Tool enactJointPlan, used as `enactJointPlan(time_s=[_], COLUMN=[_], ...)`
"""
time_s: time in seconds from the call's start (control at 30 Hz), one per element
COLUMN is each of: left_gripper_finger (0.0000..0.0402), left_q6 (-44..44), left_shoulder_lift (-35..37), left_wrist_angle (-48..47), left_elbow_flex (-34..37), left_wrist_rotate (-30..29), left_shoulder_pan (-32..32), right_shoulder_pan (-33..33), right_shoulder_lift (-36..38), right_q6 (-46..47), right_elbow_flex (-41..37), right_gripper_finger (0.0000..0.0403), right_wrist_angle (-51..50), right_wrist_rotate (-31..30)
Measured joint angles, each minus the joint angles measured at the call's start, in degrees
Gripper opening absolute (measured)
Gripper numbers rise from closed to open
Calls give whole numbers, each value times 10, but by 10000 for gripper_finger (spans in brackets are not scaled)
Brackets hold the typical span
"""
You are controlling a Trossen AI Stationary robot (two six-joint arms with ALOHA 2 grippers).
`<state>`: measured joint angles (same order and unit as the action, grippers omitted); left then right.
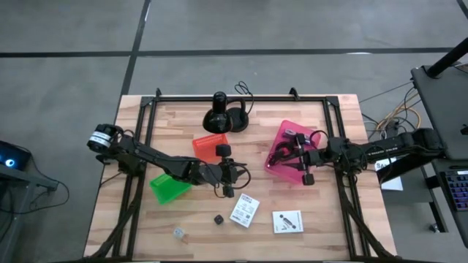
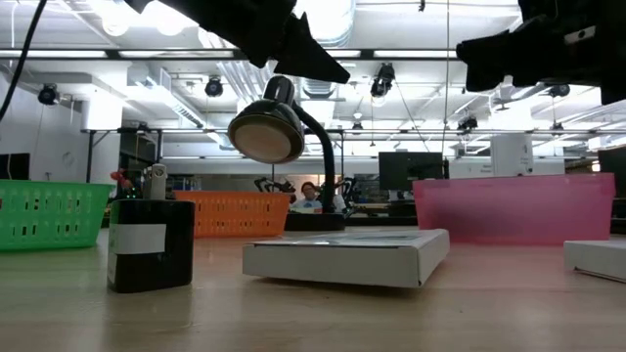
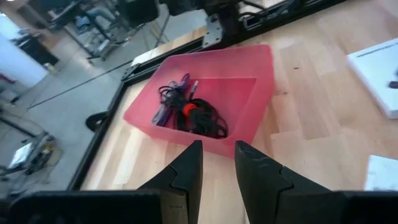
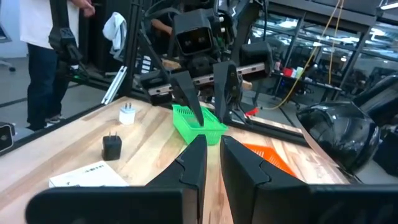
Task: Pick and place items into bin
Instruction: Put the white charger adapter into the green bin
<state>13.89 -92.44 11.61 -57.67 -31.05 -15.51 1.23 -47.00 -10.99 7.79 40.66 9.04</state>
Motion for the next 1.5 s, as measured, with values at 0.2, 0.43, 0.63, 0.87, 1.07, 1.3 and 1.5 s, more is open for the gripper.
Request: enactJointPlan(time_s=[0.2, 0.43, 0.63, 0.87, 1.07, 1.3, 1.5], left_gripper_finger=[78, 140, 223, 246, 247, 247, 247], left_q6=[0, 1, -82, -251, -584, -801, -873], left_shoulder_lift=[0, 0, 0, 18, 26, 27, 27], left_wrist_angle=[-1, -1, -15, -110, -276, -359, -398], left_elbow_flex=[-1, -5, -5, -24, -72, -88, -88], left_wrist_rotate=[54, 58, 59, 144, 252, 377, 425], left_shoulder_pan=[0, 0, -3, -5, -5, -38, -58], right_shoulder_pan=[0, 0, 0, 0, 0, 0, 0], right_shoulder_lift=[0, 0, 0, 0, 0, 0, 0], right_q6=[-7, -19, -19, -30, -30, -32, -41], right_elbow_flex=[1, 1, 1, 0, 0, 0, 0], right_gripper_finger=[36, 36, 36, 36, 36, 36, 36], right_wrist_angle=[-2, -2, -6, -14, -15, -14, -14], right_wrist_rotate=[0, 0, 0, -1, -2, -1, -1])
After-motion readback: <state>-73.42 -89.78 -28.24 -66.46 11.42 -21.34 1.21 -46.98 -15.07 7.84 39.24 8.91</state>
